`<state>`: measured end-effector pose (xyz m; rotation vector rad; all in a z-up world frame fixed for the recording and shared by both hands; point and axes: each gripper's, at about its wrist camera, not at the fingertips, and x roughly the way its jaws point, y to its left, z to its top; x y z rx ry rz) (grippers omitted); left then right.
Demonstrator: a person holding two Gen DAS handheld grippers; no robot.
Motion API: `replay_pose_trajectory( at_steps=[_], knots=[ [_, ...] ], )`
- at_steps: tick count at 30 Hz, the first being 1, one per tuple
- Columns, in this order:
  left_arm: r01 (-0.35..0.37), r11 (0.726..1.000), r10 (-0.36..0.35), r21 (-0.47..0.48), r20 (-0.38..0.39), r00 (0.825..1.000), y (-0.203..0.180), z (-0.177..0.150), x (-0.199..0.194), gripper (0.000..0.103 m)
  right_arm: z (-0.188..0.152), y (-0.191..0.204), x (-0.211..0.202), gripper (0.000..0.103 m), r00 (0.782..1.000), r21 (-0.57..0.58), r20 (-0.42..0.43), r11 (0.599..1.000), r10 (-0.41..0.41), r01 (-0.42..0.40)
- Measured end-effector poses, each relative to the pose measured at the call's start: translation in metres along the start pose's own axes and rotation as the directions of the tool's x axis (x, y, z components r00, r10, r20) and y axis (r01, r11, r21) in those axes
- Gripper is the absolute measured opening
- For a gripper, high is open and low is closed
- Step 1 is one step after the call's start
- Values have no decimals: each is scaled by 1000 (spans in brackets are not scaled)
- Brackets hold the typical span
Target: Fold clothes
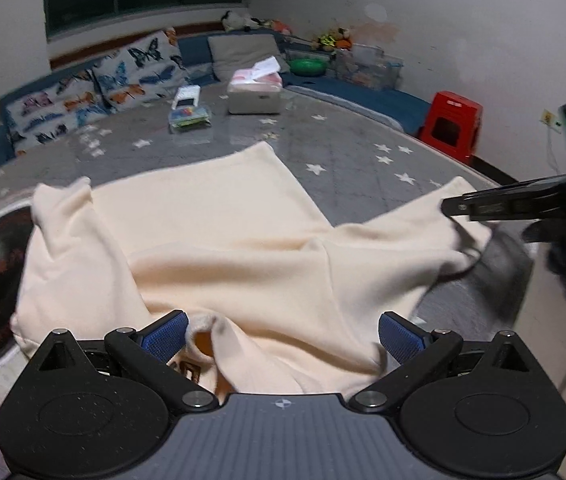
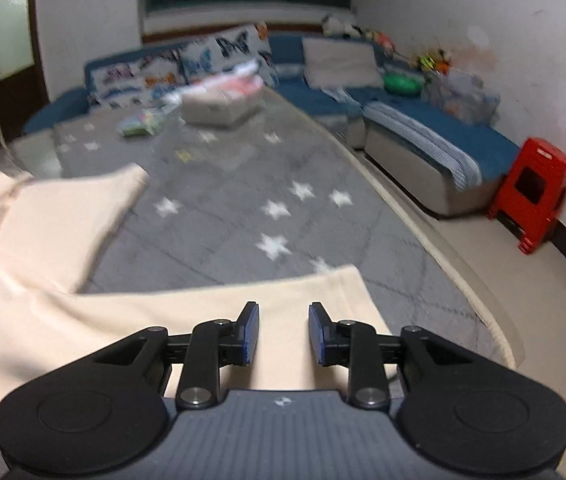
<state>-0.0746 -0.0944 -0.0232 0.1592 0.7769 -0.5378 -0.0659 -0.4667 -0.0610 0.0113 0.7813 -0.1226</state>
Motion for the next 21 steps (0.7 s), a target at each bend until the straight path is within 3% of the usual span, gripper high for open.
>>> replay_pose_trajectory(
  at_steps=[1, 6, 11, 15, 21],
  knots=[
    [19, 1000, -19, -5, -8, 1000, 1, 0, -1, 101, 0, -2, 3, 38, 1000, 1, 7, 1000, -5, 5],
    [-5, 998, 6, -60, 24, 1000, 20, 13, -5, 91, 5, -8, 9, 40, 1000, 15, 7, 1000, -6, 6],
    [-116, 983, 127, -144, 68, 990, 58, 39, -3, 82, 8, -6, 12, 41, 1000, 6, 11, 1000, 2, -2],
    [-231, 954, 246, -189, 60, 967, 92, 66, 17, 77, 11, -6, 14, 42, 1000, 8, 11, 1000, 6, -7],
    [-368, 910, 382, -190, 39, 923, 130, 94, 62, 78, 11, -7, 14, 46, 1000, 15, 11, 1000, 10, -11]
  ],
)
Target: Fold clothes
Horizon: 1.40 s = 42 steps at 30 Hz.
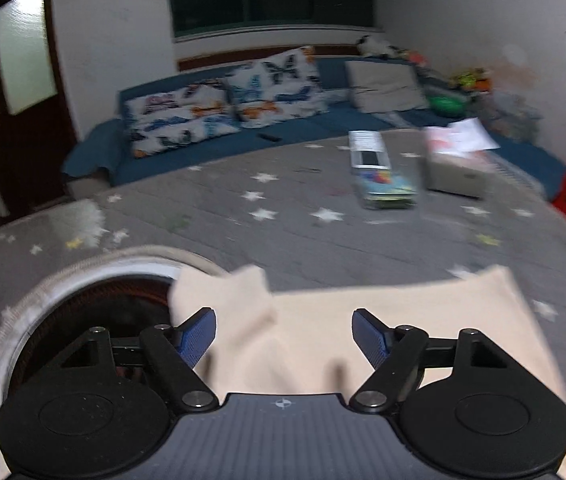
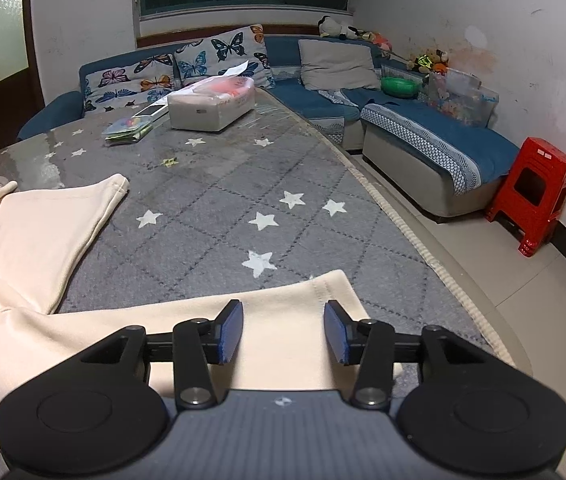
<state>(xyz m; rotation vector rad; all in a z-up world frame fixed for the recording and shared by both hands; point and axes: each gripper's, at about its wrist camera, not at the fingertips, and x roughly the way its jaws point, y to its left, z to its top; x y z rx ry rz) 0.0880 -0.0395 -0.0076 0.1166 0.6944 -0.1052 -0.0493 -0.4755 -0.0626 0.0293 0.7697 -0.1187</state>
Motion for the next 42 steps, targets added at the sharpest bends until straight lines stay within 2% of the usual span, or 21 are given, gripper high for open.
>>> replay_pose_trajectory(
  at_steps=[4, 7, 9, 11, 13, 14, 18, 22, 29, 33, 39, 42],
  knots=[
    [-45, 999, 45, -3, -40, 998, 6, 6, 35, 77, 1, 0, 0, 47, 1000, 4, -4, 1000, 2, -2],
    [-58, 998, 58, -6, -54, 997, 11, 3, 48, 64, 2, 0, 1, 47, 1000, 4, -6, 1000, 2, -2],
    [-34, 999, 33, -24, -46, 998, 16, 2, 47, 48, 2, 0, 1, 47, 1000, 2, -6, 1000, 3, -3],
    [-23, 999, 22, -34, -45, 999, 20, 1, 45, 22, 3, 1, 2, 48, 1000, 0, -6, 1000, 3, -3],
    [-15, 999, 13, -45, -44, 999, 24, 0, 42, 11, 3, 1, 3, 49, 1000, -2, -6, 1000, 3, -3],
    [-12, 998, 10, -57, -36, 999, 28, 0, 36, 9, 3, 2, 3, 49, 1000, -3, -5, 1000, 3, -3],
    [-4, 994, 5, -105, 7, 1000, 45, 0, 11, 8, 4, 3, 3, 49, 1000, -14, -5, 1000, 4, -4],
    [-8, 988, 20, -152, 81, 997, 69, -1, -31, 8, 6, 7, 0, 49, 1000, -37, 0, 999, 14, -14],
    [-69, 965, 113, -254, 164, 980, 121, -21, -104, 8, 11, 24, -16, 49, 997, -88, 40, 994, 64, -60],
    [-110, 944, 175, -310, 192, 966, 148, -41, -144, 8, 15, 41, -27, 49, 991, -140, 54, 983, 125, -117],
    [-182, 910, 265, -372, 185, 946, 181, -78, -182, 8, 17, 75, -47, 49, 966, -249, 43, 939, 256, -238],
    [-210, 891, 284, -402, 135, 949, 195, -97, -182, 8, 17, 96, -55, 49, 946, -306, 24, 903, 324, -302]
  ],
)
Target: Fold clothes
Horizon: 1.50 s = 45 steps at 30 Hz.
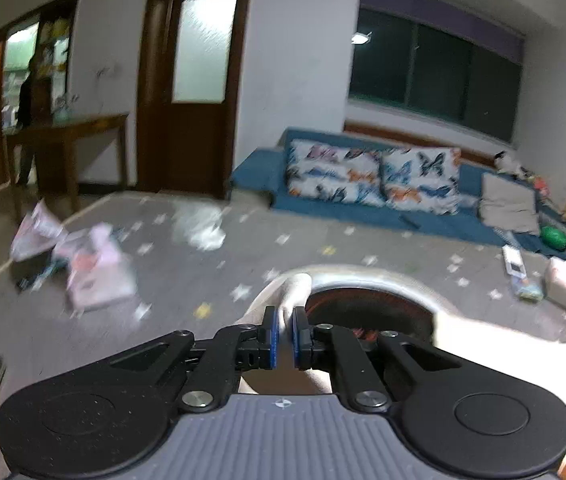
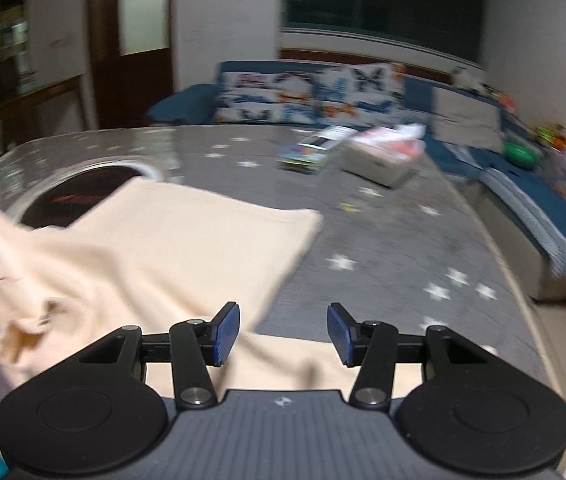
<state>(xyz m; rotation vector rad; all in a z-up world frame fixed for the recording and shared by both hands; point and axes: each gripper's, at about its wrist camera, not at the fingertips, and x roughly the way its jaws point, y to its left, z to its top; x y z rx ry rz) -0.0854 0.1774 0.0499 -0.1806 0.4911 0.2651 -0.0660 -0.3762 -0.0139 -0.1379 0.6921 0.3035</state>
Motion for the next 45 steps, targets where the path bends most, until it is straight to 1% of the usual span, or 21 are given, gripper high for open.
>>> replay_pose_trajectory(
  at_steps=[5, 9, 12, 13, 15, 17, 18, 20, 21, 22, 23, 24, 26, 27, 29, 30, 33, 36, 38, 42, 45],
  knots=[
    [-43, 999, 40, -30, -78, 996, 17, -25, 14, 8, 7, 35, 0, 49, 993, -84, -17, 989, 119, -120],
    [-85, 996, 80, -41, -102, 992, 31, -38, 22, 9, 7, 64, 4, 49, 974, -145, -56, 964, 217, -223],
    [-160, 987, 156, -33, -109, 982, 40, -39, 25, 10, 3, 85, 8, 46, 958, -182, -92, 941, 272, -285],
    [-155, 987, 149, -42, -116, 982, 43, -39, 25, 10, 1, 92, 9, 45, 952, -192, -103, 933, 288, -303],
    [-97, 994, 92, -42, -114, 989, 40, -38, 17, 11, -2, 101, 10, 45, 943, -206, -122, 922, 309, -328],
    [6, 1000, -8, -15, -111, 994, 27, -37, 3, 17, -5, 107, 12, 45, 938, -216, -137, 915, 317, -341],
    [81, 997, -80, 5, -117, 990, 17, -38, -2, 19, -6, 110, 13, 45, 937, -220, -145, 913, 319, -345],
    [224, 972, -214, 65, -138, 967, -8, -42, -12, 30, -8, 114, 17, 38, 937, -227, -158, 912, 312, -342],
    [283, 955, -268, 93, -149, 952, -21, -46, -17, 31, -10, 116, 18, 37, 939, -232, -163, 913, 303, -335],
    [345, 931, -323, 122, -167, 931, -35, -50, -20, 33, -11, 118, 20, 31, 941, -236, -168, 915, 294, -328],
    [404, 902, -375, 149, -188, 908, -50, -55, -24, 33, -12, 119, 20, 24, 942, -240, -171, 916, 287, -322],
    [461, 871, -425, 171, -209, 881, -64, -60, -28, 34, -13, 119, 20, 22, 943, -240, -173, 916, 286, -321],
    [564, 796, -508, 218, -263, 820, -89, -70, -32, 43, -15, 118, 17, 12, 943, -237, -169, 917, 287, -322],
    [596, 764, -532, 245, -282, 798, -100, -75, -34, 44, -15, 117, 15, 11, 943, -235, -165, 917, 288, -321],
    [632, 717, -550, 295, -318, 772, -120, -86, -37, 45, -16, 115, 11, 6, 945, -232, -155, 920, 286, -317],
    [638, 698, -549, 324, -328, 768, -129, -90, -39, 45, -16, 114, 10, 6, 946, -231, -151, 920, 286, -315],
    [636, 673, -530, 378, -355, 770, -143, -101, -30, 45, -16, 112, 5, 4, 947, -226, -141, 921, 290, -316],
    [642, 640, -518, 422, -381, 766, -148, -113, -25, 35, -17, 110, 2, 3, 944, -223, -140, 919, 299, -324],
    [630, 635, -494, 447, -391, 776, -149, -121, -22, 18, -17, 110, 1, 2, 942, -224, -141, 917, 303, -329],
    [618, 647, -491, 446, -376, 786, -143, -118, -28, 10, -18, 110, -8, 2, 935, -229, -148, 909, 322, -349],
    [638, 620, -540, 456, -342, 769, -133, -112, -51, 9, -21, 113, -24, 2, 916, -250, -168, 883, 365, -397]
  ],
)
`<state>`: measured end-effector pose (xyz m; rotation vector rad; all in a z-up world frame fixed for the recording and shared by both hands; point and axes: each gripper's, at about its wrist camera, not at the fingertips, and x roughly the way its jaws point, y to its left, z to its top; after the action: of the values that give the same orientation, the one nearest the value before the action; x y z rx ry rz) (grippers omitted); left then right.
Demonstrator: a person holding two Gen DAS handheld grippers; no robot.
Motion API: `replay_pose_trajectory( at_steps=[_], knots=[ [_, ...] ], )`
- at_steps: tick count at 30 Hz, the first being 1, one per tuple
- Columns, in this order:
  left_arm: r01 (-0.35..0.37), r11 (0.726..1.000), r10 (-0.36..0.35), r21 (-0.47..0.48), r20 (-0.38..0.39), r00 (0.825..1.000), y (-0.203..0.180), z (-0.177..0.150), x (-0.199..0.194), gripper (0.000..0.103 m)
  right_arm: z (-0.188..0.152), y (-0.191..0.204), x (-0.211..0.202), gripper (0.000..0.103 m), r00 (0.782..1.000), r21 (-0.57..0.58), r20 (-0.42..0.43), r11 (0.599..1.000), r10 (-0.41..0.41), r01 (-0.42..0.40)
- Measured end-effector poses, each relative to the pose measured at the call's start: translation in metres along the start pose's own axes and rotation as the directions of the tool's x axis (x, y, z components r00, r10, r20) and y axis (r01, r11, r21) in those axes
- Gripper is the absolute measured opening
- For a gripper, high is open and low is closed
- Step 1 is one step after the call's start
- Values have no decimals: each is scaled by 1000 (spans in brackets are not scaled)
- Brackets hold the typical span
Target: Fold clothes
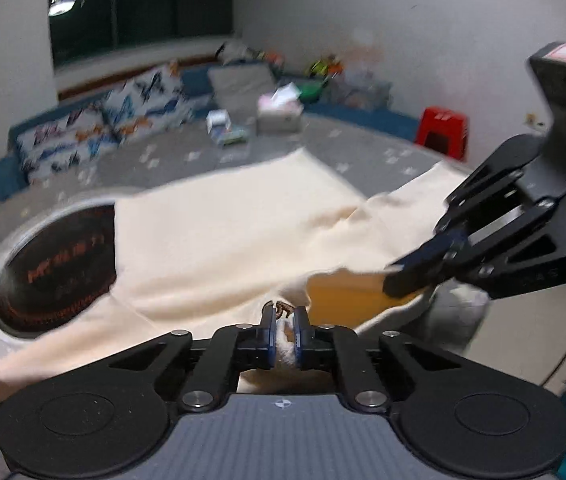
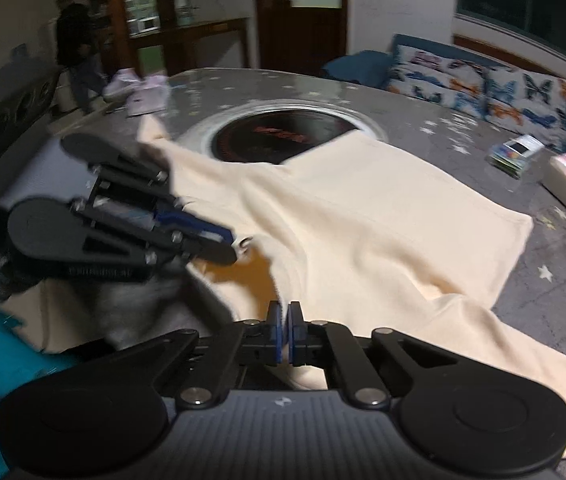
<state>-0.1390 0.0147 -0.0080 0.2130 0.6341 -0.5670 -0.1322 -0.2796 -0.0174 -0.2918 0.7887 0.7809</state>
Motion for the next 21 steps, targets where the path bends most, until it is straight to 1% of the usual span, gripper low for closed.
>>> replay_pose_trajectory(
  at_steps=[2, 5, 7, 8, 9, 11, 13, 14, 16, 18, 20, 21],
  knots=[
    [23, 1000, -23, 13, -8, 1000, -2, -6, -8, 9, -4, 5, -4, 2, 999, -19, -24, 999, 40, -40],
    [43, 999, -42, 17, -69, 997, 0, -15, -4, 10, -11, 9, -2, 4, 992, -24, -77, 995, 98, -100],
    [56, 998, -55, 14, -103, 993, 3, -20, -1, 10, -10, 6, -7, 6, 992, -23, -64, 994, 106, -108],
    [72, 997, -71, 12, -103, 992, 5, -20, -4, 11, -9, 5, -9, 7, 992, -22, -58, 993, 111, -112],
    [80, 997, -79, 10, -88, 993, 8, -17, -8, 11, -8, 3, -12, 7, 993, -21, -49, 993, 112, -113],
    [94, 995, -94, 8, -55, 994, 13, -11, -17, 11, 0, -4, -20, 8, 996, -16, -6, 996, 87, -87],
    [86, 996, -86, -6, -19, 996, 20, -3, -23, 12, 6, -12, -21, 10, 998, -11, 24, 998, 55, -54],
    [82, 997, -82, -13, -1, 997, 24, 2, -25, 12, 8, -15, -17, 10, 999, -7, 25, 999, 41, -41],
    [49, 998, -49, -37, 19, 999, 30, 10, -22, 12, 11, -20, -8, 11, 999, 0, 25, 1000, 20, -20],
    [27, 996, -24, -89, 31, 999, 37, 16, -14, 12, 11, -22, 6, 12, 999, 9, 8, 999, 31, -31],
    [-2, 992, 5, -129, 20, 1000, 41, 19, 1, 12, 7, -20, 21, 14, 999, 7, -16, 999, 43, -43],
    [-6, 990, 7, -140, 11, 1000, 41, 19, 8, 12, 4, -18, 27, 15, 998, 6, -29, 998, 55, -55]
  ],
)
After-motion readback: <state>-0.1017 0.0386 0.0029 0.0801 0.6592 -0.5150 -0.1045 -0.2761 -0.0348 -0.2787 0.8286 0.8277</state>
